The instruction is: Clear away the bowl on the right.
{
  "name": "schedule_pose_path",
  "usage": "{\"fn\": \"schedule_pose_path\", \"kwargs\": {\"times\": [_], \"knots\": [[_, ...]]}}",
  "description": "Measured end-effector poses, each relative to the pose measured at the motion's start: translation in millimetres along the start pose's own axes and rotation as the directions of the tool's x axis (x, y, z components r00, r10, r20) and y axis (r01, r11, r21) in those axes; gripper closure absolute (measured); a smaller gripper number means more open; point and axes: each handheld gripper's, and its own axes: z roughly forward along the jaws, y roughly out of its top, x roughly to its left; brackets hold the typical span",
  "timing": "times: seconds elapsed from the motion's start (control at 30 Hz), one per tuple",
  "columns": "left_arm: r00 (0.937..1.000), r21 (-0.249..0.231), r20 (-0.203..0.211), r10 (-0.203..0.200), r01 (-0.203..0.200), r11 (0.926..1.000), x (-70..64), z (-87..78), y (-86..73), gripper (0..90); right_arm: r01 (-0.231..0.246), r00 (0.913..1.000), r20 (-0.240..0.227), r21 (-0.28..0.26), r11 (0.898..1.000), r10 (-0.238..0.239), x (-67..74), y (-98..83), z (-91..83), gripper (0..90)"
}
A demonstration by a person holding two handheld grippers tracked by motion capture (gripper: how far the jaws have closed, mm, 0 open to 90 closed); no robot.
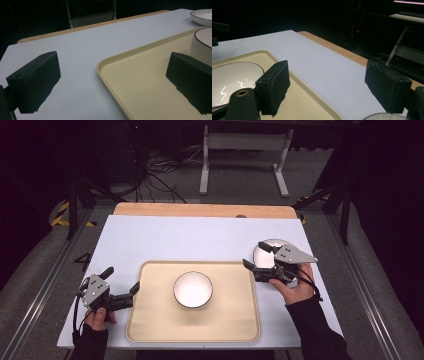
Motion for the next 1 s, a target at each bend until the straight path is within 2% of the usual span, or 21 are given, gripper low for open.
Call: {"fn": "schedule_pose_path", "kwargs": {"times": [0.47, 0.73, 1.0], "knots": [[1.0000, -0.002, 0.001, 0.000, 0.000, 1.0000, 0.2, 0.0, 0.0, 0.2, -0.043, 0.9991, 0.004, -0.019, 0.999, 0.043, -2.1, -38.7, -9.7, 18.7], [1.0000, -0.001, 0.003, -0.001, 0.001, 1.0000, 0.4, -0.3, 0.0, 0.2, -0.048, 0.9987, 0.014, -0.014, 0.999, 0.048, -1.5, -53.3, -14.7, 18.6], [1.0000, 0.001, 0.004, -0.001, 0.001, 1.0000, 0.5, -0.3, 0.1, 0.2, -0.055, 0.9984, 0.010, 0.018, 0.998, 0.055, 1.3, -70.3, -15.5, 18.3]]}}
